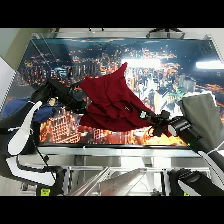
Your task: Fold the shirts.
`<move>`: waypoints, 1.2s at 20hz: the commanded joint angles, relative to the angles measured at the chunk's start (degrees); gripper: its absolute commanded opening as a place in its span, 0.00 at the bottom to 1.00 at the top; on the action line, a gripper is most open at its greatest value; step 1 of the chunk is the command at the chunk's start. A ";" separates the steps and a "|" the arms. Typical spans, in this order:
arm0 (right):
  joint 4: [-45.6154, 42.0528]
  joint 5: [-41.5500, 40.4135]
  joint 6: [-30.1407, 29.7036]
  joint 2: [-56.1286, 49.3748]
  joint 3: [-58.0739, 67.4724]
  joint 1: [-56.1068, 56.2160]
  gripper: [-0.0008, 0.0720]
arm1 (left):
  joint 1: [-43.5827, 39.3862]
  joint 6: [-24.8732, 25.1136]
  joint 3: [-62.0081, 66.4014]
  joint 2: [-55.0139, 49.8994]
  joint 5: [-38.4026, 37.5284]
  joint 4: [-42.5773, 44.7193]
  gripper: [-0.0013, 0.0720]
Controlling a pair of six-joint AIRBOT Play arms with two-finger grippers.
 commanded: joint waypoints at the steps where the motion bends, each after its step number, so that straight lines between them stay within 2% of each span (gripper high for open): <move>1: -3.58 -1.42 6.82 -0.61 0.24 0.13 0.05 | -0.04 0.00 -0.02 -0.02 0.35 -0.02 0.05; 2: -3.54 -0.22 10.45 0.33 0.79 0.15 0.05 | -0.04 0.00 0.00 -0.02 0.44 -0.02 0.05; 4: -3.56 0.63 14.08 3.87 2.05 0.13 0.05 | -0.02 0.04 0.04 0.04 1.14 -0.02 0.05; 6: -3.61 0.63 18.40 8.94 4.70 -0.22 0.05 | -0.02 1.90 0.04 1.16 2.99 -0.20 0.05; 8: -3.58 0.70 27.91 14.32 8.85 -3.80 0.04 | 0.70 2.58 0.02 4.39 3.89 -0.61 0.05; 10: -3.26 4.50 37.55 18.38 14.95 -11.17 0.04 | 3.54 5.49 0.22 9.62 5.60 -8.24 0.05; 12: 0.59 12.26 42.69 21.57 23.37 -18.38 0.04 | 7.82 10.47 3.80 15.72 11.67 -22.01 0.05; 14: 7.23 15.34 42.99 25.55 33.07 -22.99 0.04 | 11.52 10.99 12.00 23.12 13.64 -30.58 0.05; 16: 10.47 14.23 43.01 28.98 43.23 -24.83 0.04 | 15.23 10.49 23.08 29.14 12.94 -31.02 0.05; 18: 11.93 13.60 43.04 30.91 51.69 -24.92 0.04 | 20.79 5.62 35.87 33.94 10.97 -30.01 0.05; 20: 16.22 13.68 42.99 31.19 56.52 -24.92 0.04 | 27.04 4.13 45.09 36.85 10.01 -27.43 0.05; 22: 19.47 11.96 43.06 31.15 57.66 -24.92 0.05 | 34.27 4.15 49.42 39.04 9.27 -26.53 0.04; 24: 20.09 12.66 46.05 30.25 57.61 -24.92 0.04 | 39.65 4.17 46.58 40.76 7.82 -27.28 0.05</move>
